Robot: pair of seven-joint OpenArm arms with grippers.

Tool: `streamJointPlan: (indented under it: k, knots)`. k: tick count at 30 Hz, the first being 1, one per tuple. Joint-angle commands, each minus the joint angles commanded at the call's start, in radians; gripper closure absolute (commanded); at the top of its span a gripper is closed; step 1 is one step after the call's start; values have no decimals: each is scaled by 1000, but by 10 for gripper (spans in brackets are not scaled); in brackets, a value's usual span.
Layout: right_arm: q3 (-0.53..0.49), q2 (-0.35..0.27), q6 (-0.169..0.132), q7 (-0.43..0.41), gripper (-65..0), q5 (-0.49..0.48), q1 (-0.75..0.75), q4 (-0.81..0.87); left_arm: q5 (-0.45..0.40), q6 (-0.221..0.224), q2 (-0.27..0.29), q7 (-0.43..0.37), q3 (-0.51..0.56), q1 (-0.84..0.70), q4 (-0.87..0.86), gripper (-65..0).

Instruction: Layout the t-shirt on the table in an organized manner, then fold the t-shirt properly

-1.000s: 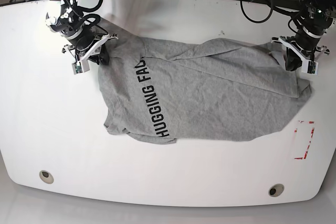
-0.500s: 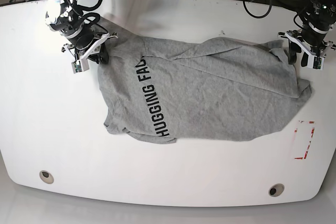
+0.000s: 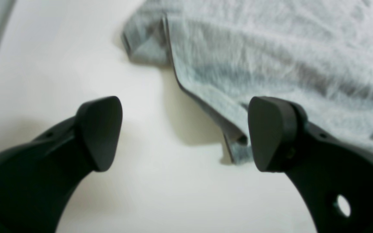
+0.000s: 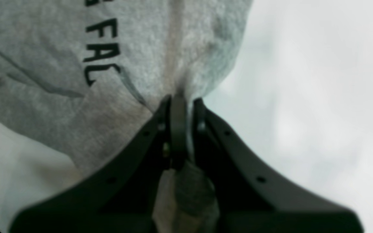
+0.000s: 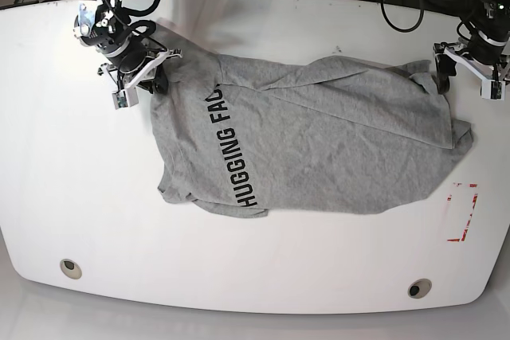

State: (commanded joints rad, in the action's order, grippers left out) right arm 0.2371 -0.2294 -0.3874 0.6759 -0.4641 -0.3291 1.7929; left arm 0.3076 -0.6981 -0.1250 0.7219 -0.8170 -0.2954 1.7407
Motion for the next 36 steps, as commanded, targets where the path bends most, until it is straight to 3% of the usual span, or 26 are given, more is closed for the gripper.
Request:
streamJointPlan:
  k: [15, 33, 36]
  knots:
    - [0, -3, 0, 0, 0, 0, 6, -2, 0, 0, 5, -3, 203, 11, -84, -586]
    - [0, -3, -2, 0, 0, 0, 8, -2, -2, 0, 5, -3, 282, 8, -92, -584]
    - [0, -5, -2, 0, 0, 0, 8, -2, -2, 0, 5, -3, 281, 8, -92, -544]
